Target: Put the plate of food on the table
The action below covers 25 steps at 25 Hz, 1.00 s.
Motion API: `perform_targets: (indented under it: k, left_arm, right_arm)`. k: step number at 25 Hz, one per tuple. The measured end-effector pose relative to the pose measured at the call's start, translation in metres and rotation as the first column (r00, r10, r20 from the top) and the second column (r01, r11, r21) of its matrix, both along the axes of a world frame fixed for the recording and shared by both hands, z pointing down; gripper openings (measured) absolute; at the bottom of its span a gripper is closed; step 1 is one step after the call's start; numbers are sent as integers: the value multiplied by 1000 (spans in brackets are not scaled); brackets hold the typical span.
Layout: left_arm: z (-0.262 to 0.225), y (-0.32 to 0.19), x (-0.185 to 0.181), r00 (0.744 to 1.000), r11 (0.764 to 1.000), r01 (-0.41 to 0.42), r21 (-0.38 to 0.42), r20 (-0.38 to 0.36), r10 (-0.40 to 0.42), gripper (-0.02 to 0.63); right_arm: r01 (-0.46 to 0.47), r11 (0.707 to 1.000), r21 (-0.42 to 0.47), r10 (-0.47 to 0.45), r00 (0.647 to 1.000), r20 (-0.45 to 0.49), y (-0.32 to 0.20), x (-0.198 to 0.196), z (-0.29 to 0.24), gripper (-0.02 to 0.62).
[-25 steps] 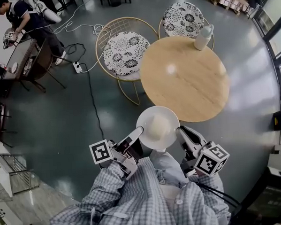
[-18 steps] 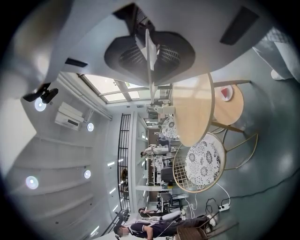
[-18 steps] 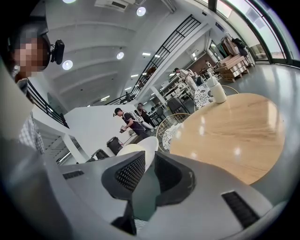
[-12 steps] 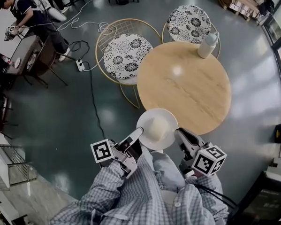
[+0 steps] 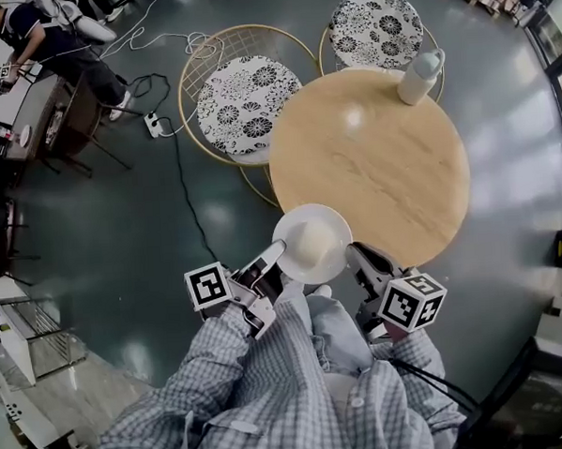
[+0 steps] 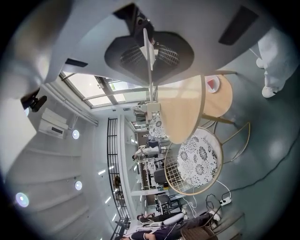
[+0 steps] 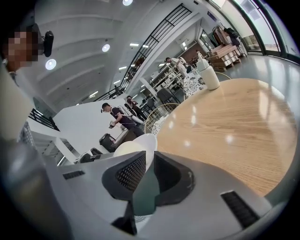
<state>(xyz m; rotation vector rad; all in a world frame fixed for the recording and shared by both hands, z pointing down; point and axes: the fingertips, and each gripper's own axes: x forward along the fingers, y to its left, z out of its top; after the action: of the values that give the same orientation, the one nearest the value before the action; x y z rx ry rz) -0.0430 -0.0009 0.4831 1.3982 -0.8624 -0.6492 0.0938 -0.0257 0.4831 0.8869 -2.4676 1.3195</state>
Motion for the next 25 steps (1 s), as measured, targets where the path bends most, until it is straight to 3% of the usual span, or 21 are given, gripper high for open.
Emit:
perform_targets:
  k: [7,11,15,25]
  left_arm:
    - [18,-25,-6,995,998,-56,-16,85,57,25]
    - [33,-40,-11,995,997,-66,-48,69,69,21]
    - [52,-53,-25,983,992,-90,-87,150,102,20]
    - [88,-81,-43,981,982,-74,-172,167,104,20]
  right_arm:
    - [-14,999,-47,9,996,-87,-19,-6,24,58]
    - [-21,997,-74,11,993,-122,-30,-14,38,58]
    - [-28,996,-89,15,988,-154,-45,-22,51,58]
    - [-50,988,-147,15,972,-234,-73,-41,88,57]
